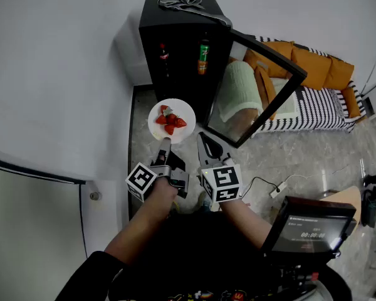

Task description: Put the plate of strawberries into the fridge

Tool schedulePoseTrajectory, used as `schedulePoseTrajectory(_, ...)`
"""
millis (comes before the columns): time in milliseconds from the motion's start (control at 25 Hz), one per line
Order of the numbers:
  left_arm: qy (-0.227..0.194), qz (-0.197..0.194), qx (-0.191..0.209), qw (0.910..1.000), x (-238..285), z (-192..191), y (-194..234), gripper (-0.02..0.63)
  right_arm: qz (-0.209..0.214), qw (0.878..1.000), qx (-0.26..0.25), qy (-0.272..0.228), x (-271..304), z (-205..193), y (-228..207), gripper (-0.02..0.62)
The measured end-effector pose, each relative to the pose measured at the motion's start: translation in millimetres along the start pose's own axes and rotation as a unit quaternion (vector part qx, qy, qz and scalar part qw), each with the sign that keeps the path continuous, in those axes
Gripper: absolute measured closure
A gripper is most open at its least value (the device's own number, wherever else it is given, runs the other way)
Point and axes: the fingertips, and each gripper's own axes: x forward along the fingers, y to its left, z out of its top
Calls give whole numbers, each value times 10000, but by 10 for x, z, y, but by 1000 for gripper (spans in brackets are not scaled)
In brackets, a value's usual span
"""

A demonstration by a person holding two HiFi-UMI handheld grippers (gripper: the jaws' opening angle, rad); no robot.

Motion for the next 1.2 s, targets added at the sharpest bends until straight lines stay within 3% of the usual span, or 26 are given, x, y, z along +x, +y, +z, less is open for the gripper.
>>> schedulePoseTrajectory(240,19,-61,72,10000,49,-140,56,589,86,9999,-129,-25,-29,-88,-61,591)
schedulePoseTrajectory(800,-278,71,129,9995,411,-733,144,589,268,9995,-152,-89,-100,-135,-794,591)
schedulePoseTrajectory(1200,-471,111,140,9987,558,-690,261,589,458,9988,-162,-26,14,-225,-903,591)
